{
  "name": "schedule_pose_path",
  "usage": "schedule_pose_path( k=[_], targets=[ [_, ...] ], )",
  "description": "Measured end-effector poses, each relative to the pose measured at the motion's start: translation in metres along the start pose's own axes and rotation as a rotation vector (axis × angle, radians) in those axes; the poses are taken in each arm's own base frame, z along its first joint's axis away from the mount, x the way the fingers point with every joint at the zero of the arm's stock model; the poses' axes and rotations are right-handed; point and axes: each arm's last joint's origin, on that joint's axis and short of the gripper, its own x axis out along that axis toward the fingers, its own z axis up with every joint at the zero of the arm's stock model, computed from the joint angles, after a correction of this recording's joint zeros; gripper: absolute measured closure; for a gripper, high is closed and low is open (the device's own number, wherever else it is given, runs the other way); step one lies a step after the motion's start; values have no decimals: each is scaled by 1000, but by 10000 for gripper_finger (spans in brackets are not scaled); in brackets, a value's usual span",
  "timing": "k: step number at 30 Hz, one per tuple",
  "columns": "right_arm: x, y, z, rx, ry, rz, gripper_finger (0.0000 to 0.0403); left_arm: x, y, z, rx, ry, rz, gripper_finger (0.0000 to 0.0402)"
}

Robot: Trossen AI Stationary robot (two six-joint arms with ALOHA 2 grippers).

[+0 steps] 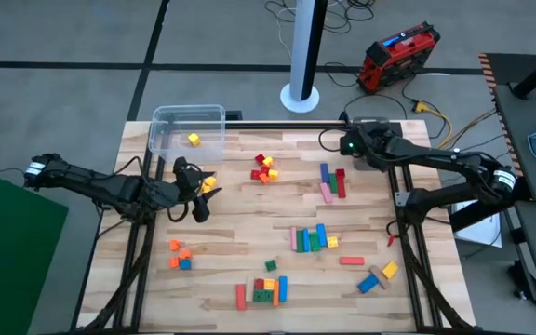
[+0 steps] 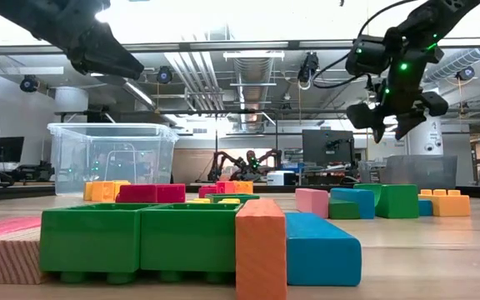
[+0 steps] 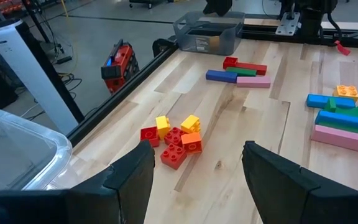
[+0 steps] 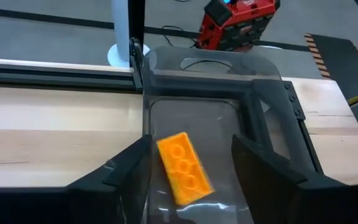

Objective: Sort blocks by size
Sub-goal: Put the yellow rectangular game piece into the black bin, then put the yellow square game piece into the transparent bin

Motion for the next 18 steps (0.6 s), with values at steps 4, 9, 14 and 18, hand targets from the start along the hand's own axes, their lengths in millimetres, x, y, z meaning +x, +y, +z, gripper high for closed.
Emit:
schedule_pose_path(
  k=[4,9,14,18],
  targets=[
    [-9,10,-3,-32,-27,67,212,0,0,0,-4,-1,0,183],
    [-26,28,-9,-103,-94,195,239,0,0,0,-6,-2,0,183],
    [-45,44,-17,-160,-136,338,266,0,0,0,-14,-2,0,183],
    [-56,53,-23,-199,-139,451,287,0,0,0,-21,-2,0,183]
  ],
)
